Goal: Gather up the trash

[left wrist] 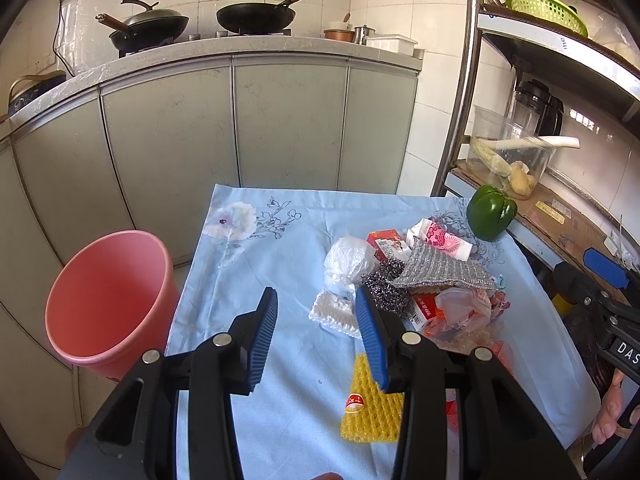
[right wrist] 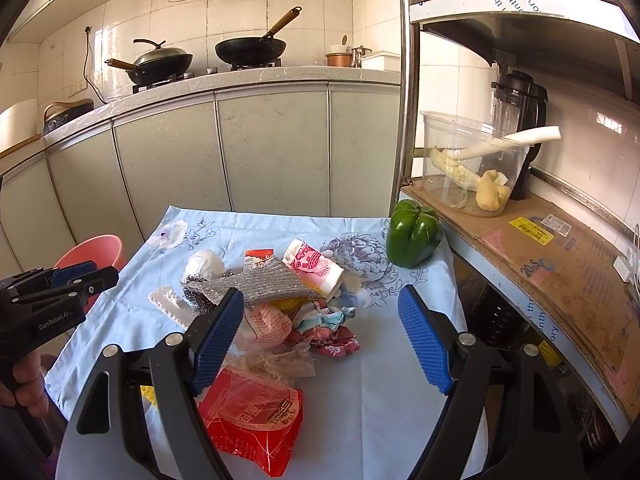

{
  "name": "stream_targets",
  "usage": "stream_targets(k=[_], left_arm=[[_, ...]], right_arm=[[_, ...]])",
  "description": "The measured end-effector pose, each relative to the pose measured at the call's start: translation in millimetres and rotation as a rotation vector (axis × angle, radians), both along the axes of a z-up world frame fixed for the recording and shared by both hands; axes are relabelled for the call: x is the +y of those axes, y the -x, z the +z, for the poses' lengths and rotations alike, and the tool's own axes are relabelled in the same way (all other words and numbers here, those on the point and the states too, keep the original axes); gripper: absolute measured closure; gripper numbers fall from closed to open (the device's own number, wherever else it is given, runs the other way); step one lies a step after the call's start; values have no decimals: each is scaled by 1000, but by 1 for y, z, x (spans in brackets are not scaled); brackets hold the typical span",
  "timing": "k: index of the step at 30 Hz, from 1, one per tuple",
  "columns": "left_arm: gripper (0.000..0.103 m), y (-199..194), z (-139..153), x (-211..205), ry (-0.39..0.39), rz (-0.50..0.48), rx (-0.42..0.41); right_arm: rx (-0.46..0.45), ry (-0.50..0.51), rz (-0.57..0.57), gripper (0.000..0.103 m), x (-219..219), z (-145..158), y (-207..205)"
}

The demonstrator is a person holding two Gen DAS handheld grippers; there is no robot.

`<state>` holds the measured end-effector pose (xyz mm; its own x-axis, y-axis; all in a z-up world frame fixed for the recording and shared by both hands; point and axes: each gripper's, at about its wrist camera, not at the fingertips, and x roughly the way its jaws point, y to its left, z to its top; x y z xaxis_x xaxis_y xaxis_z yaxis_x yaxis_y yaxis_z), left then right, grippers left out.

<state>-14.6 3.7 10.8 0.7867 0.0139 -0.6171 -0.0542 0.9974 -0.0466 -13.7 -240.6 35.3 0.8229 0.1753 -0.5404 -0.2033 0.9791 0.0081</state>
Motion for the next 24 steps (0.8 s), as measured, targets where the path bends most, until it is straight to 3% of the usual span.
stream_targets(k=[8,24], left_arm=[[57,0,0,-1,2,-5,2],[56,-6,-4,5,22,-29,11]], right_arm=[[3,-1,-1,23,0,0,0],[29,-1,-2,23,-4,-10,-2]])
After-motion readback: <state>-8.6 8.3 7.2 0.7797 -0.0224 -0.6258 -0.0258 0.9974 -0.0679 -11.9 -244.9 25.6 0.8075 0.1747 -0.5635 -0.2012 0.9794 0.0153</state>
